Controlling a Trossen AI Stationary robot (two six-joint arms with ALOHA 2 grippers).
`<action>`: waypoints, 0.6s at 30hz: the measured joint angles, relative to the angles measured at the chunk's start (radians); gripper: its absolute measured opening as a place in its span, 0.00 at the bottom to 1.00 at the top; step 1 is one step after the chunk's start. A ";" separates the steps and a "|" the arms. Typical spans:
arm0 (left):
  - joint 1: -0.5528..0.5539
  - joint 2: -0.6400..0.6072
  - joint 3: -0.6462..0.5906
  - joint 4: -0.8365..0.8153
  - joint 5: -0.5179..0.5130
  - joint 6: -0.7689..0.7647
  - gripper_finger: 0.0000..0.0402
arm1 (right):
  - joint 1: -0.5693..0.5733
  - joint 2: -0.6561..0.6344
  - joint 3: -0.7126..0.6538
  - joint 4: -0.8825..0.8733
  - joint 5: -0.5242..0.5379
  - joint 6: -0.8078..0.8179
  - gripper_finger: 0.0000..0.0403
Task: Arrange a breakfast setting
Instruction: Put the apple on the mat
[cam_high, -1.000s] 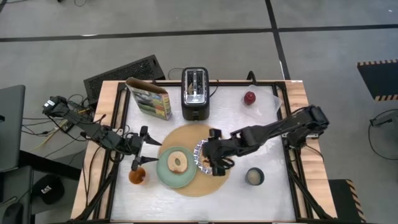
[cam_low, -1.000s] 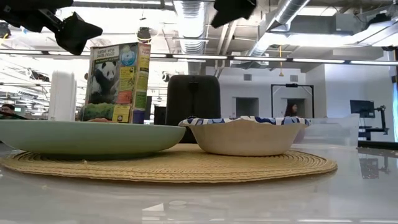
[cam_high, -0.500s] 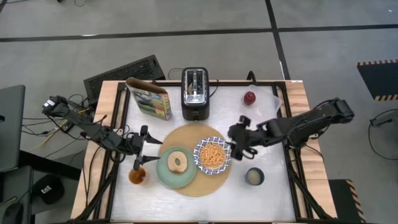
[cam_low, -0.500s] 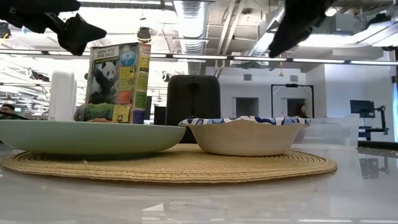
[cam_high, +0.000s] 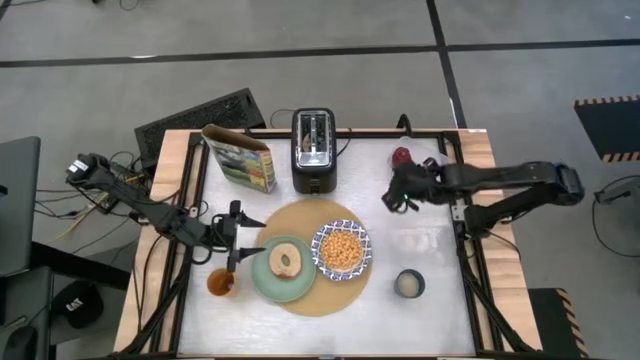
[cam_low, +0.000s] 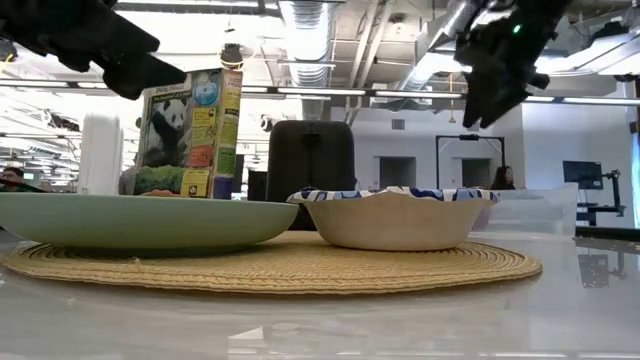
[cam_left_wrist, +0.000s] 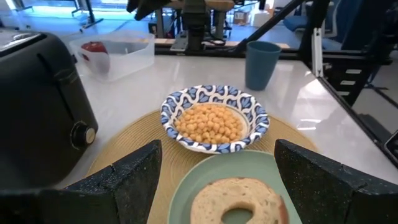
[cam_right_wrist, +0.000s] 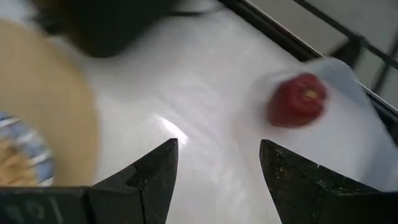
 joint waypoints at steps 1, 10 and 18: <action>0.004 0.006 0.000 0.000 0.000 -0.001 0.73 | -0.033 0.008 0.000 -0.005 -0.001 -0.006 0.63; 0.015 0.027 0.000 0.000 0.001 -0.016 0.73 | -0.339 0.081 0.000 0.020 -0.117 -0.208 0.66; 0.015 0.027 0.000 0.000 0.001 -0.009 0.73 | -0.544 0.174 0.000 0.069 -0.129 -0.318 0.70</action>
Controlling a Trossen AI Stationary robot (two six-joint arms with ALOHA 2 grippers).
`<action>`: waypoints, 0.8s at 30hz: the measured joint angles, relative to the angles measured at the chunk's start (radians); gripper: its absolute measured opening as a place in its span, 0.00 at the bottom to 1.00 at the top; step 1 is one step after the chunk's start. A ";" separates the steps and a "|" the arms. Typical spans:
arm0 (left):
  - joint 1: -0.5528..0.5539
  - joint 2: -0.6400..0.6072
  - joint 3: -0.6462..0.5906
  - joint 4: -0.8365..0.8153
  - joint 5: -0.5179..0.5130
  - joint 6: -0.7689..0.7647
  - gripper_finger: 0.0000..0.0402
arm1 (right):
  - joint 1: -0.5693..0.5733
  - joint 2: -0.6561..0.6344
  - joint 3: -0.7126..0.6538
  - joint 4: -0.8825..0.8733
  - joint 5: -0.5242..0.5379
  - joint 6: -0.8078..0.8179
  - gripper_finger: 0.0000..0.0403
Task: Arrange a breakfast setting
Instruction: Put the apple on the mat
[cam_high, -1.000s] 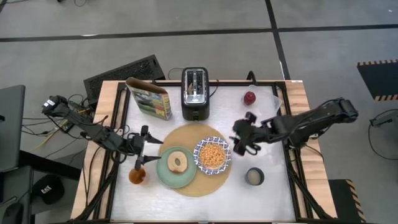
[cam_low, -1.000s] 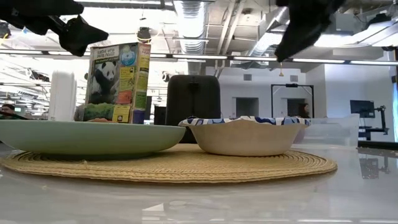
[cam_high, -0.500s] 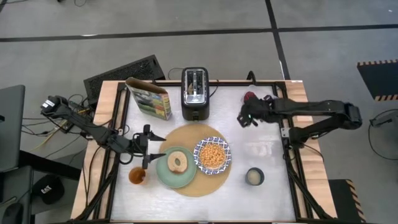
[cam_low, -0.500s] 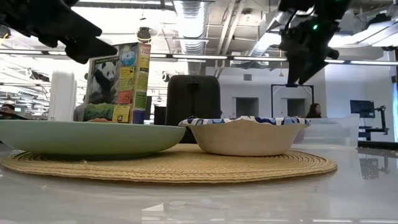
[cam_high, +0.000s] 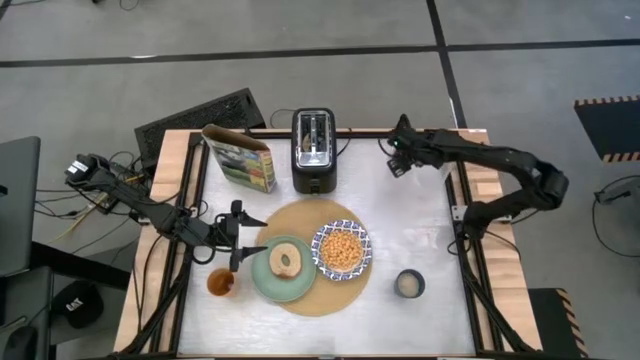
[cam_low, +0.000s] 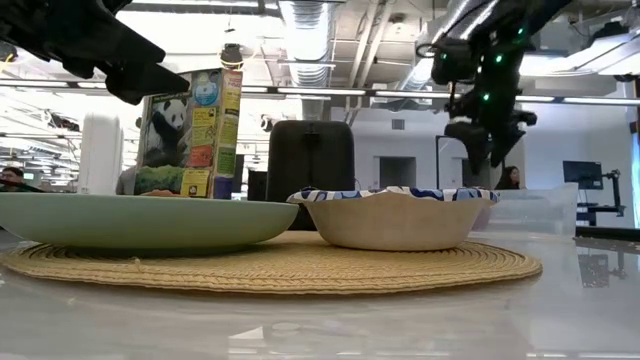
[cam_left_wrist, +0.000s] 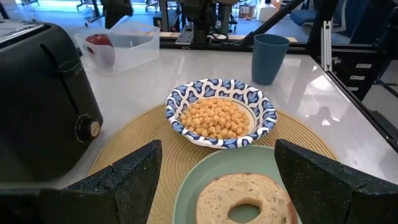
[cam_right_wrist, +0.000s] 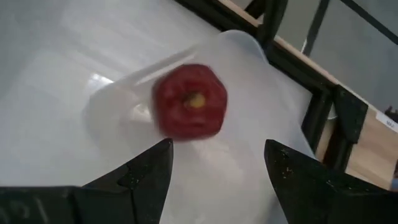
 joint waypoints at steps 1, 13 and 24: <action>0.000 0.000 0.000 0.000 0.000 0.000 0.73 | -0.017 0.013 0.000 0.018 -0.012 -0.016 0.70; 0.000 0.000 0.000 0.000 -0.007 0.009 0.73 | -0.123 0.119 0.001 0.151 -0.129 -0.125 0.70; 0.000 0.000 0.000 0.000 -0.008 0.008 0.73 | -0.150 0.178 0.004 0.166 -0.131 -0.145 0.70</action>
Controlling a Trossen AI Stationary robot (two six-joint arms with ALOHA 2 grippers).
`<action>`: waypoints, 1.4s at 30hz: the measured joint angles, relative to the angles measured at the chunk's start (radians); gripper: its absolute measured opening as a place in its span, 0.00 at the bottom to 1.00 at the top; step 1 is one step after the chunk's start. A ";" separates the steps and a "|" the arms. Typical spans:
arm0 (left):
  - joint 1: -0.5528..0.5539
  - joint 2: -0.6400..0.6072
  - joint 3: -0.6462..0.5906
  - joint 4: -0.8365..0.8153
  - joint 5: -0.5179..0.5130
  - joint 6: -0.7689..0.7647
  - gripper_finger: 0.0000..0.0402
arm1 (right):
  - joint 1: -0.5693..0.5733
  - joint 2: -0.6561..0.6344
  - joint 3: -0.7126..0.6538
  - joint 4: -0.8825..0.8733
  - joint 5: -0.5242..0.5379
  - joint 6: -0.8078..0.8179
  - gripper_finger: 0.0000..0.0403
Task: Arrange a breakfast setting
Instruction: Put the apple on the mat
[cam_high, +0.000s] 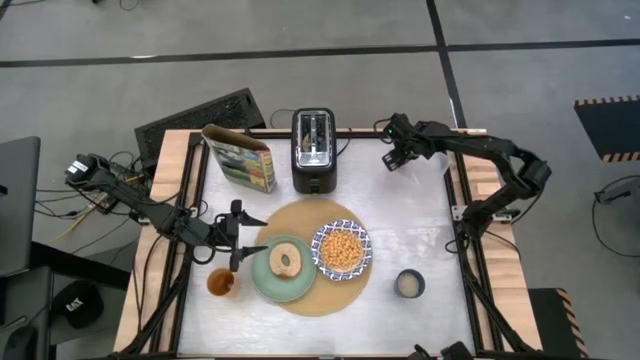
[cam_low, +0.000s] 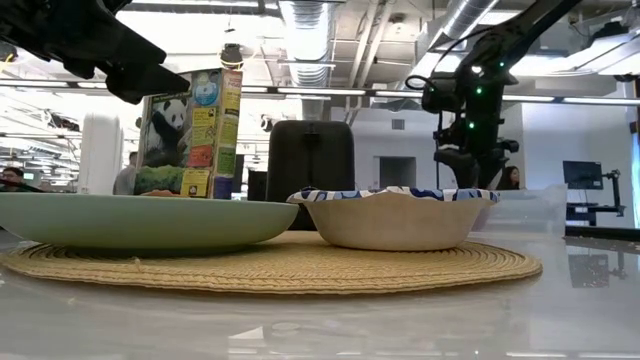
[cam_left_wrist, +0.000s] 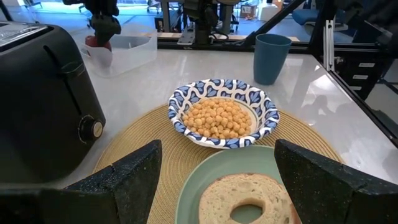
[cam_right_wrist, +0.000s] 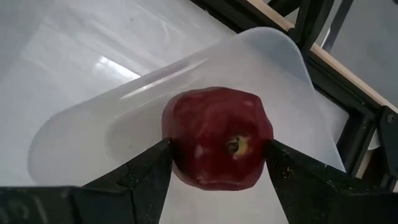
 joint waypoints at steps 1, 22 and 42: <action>0.000 0.000 0.000 0.000 0.000 0.000 0.73 | -0.001 0.000 0.000 0.002 -0.002 -0.004 0.70; 0.000 0.000 0.000 0.001 0.000 -0.004 0.73 | 0.004 -0.147 -0.005 0.003 -0.070 -0.028 0.75; 0.000 0.000 0.000 0.001 0.000 -0.007 0.73 | 0.048 -0.101 -0.004 0.066 -0.071 -0.089 0.90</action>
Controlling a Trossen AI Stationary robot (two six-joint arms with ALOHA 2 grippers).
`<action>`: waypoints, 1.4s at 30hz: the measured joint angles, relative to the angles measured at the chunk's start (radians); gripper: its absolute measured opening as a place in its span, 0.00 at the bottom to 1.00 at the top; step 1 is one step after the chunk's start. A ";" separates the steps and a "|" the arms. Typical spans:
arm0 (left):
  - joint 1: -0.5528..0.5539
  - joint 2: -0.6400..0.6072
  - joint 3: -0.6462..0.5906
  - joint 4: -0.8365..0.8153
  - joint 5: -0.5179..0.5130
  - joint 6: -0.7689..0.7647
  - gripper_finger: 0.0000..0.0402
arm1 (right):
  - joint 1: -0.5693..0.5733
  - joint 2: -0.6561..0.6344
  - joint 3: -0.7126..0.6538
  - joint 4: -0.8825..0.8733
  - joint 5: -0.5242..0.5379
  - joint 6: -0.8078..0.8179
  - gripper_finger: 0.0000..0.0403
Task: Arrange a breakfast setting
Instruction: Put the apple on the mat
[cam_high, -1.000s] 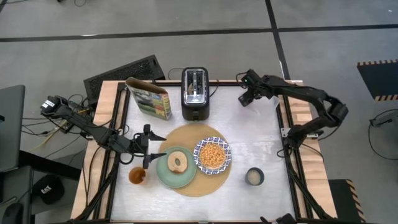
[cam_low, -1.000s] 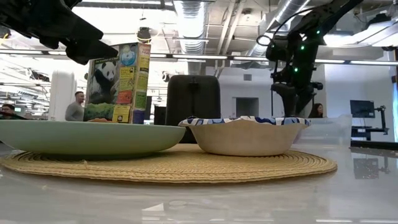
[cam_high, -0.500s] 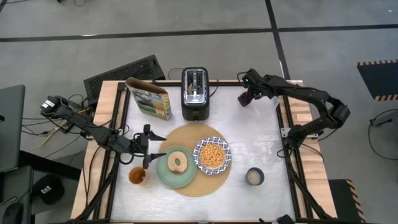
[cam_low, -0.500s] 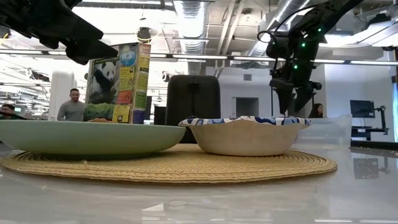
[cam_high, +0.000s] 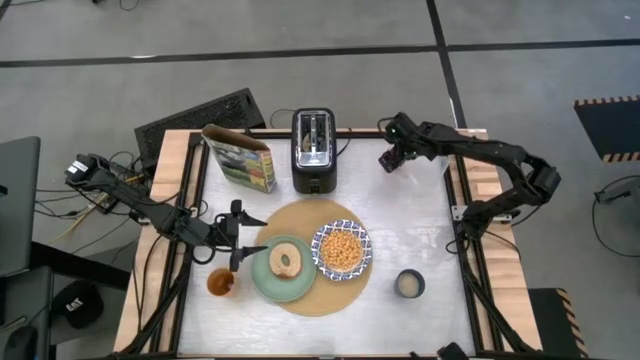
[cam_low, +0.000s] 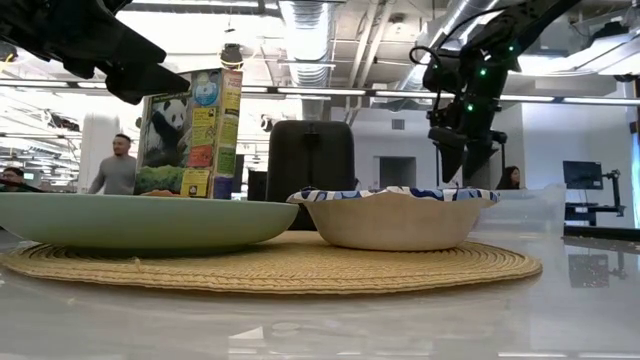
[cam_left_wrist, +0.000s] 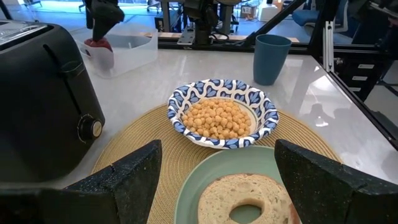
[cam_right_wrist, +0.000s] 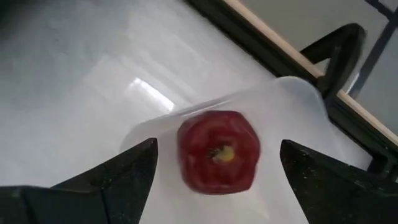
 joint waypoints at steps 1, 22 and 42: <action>0.000 0.000 0.000 0.000 0.000 0.000 0.73 | -0.005 0.000 0.000 0.000 0.002 0.003 0.90; 0.000 0.000 0.000 0.000 0.000 0.000 0.73 | -0.030 0.146 0.000 -0.020 -0.011 -0.022 0.71; 0.000 0.000 0.000 0.000 0.000 0.000 0.73 | 0.371 -0.172 0.112 -0.027 0.002 0.036 0.66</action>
